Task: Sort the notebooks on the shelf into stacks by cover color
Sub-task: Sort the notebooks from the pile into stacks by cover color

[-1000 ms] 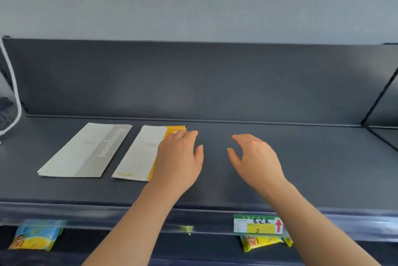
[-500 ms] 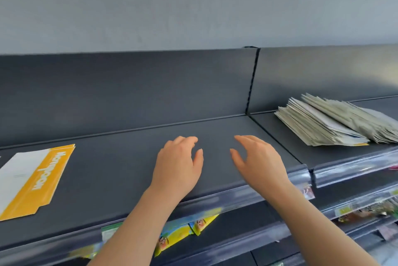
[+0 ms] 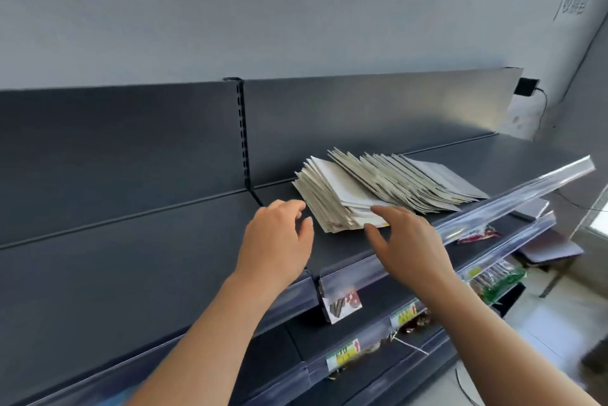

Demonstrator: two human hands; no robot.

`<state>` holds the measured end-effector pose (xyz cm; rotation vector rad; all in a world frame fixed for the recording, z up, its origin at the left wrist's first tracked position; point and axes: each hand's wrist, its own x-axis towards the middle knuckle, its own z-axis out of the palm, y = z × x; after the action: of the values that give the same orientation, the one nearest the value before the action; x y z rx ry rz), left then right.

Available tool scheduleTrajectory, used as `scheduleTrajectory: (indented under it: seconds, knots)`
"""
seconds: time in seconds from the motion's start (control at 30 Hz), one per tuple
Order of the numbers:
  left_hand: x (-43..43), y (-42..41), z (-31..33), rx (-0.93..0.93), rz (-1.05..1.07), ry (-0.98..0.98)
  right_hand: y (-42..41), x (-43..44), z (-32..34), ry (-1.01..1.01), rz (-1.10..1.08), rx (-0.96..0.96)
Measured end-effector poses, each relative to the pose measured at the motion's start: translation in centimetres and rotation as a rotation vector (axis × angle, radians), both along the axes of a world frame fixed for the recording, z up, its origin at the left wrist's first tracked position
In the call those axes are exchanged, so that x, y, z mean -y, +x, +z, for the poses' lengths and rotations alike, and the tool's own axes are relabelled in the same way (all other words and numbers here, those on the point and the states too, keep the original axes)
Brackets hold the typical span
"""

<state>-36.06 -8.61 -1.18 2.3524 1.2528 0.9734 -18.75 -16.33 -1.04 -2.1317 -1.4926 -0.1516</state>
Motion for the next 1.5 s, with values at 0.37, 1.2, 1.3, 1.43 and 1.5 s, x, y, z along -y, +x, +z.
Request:
scheduleTrajectory:
  seconds: [0.37, 1.2, 1.3, 1.43, 1.5]
  knots:
    - [-6.0, 14.0, 2.4, -0.053, -0.183, 0.094, 12.9, -2.7, 0.6, 0.035, -0.217, -0.102]
    - [-12.6, 40.2, -2.1, -0.282, 0.15, -0.185, 41.4, -11.6, -5.6, -0.347, 0.196, -0.297]
    - [-12.7, 40.8, -2.1, -0.33, 0.245, -0.185, 42.0, -11.4, -5.4, -0.348, 0.329, -0.344]
    - [-12.7, 41.3, -2.2, -0.335, 0.312, -0.214, 43.1, -12.1, -6.1, -0.302, 0.323, -0.372]
    - [-12.6, 41.4, -2.2, -0.313, 0.339, -0.212, 44.1, -12.5, -6.7, -0.242, 0.245, -0.316]
